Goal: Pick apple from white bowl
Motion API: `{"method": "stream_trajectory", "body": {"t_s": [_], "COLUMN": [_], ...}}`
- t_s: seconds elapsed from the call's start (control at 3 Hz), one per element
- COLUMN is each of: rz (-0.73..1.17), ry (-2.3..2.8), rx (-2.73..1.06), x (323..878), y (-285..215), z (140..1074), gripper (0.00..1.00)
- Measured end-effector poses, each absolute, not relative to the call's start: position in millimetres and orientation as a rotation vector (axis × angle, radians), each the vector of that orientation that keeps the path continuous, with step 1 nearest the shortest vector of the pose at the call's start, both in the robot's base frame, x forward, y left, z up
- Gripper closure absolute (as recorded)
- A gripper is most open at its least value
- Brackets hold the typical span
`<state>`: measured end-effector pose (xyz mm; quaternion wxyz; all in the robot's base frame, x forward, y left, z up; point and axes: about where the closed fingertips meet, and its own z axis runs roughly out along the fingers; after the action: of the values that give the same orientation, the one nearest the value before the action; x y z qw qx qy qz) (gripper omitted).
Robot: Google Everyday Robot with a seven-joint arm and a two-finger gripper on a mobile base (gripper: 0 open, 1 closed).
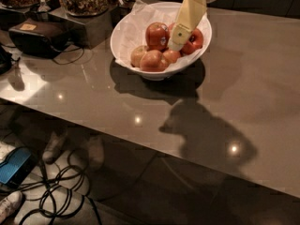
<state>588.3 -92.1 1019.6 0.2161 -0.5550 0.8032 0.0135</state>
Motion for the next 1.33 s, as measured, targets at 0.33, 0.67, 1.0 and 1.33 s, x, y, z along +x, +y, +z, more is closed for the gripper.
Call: {"method": "stream_trajectory", "body": {"t_s": [0.33, 0.67, 1.0, 1.33], "rz": [0.097, 0.134, 0.162, 0.170], "ry": [2.268, 2.290, 2.304, 2.318], "rx": [-1.434, -1.365, -1.334, -1.326], "x": [610, 628, 640, 649], "y": [-87, -82, -74, -67], "z": [1026, 1034, 1034, 1030], "gripper": [0.00, 0.06, 0.22, 0.21]}}
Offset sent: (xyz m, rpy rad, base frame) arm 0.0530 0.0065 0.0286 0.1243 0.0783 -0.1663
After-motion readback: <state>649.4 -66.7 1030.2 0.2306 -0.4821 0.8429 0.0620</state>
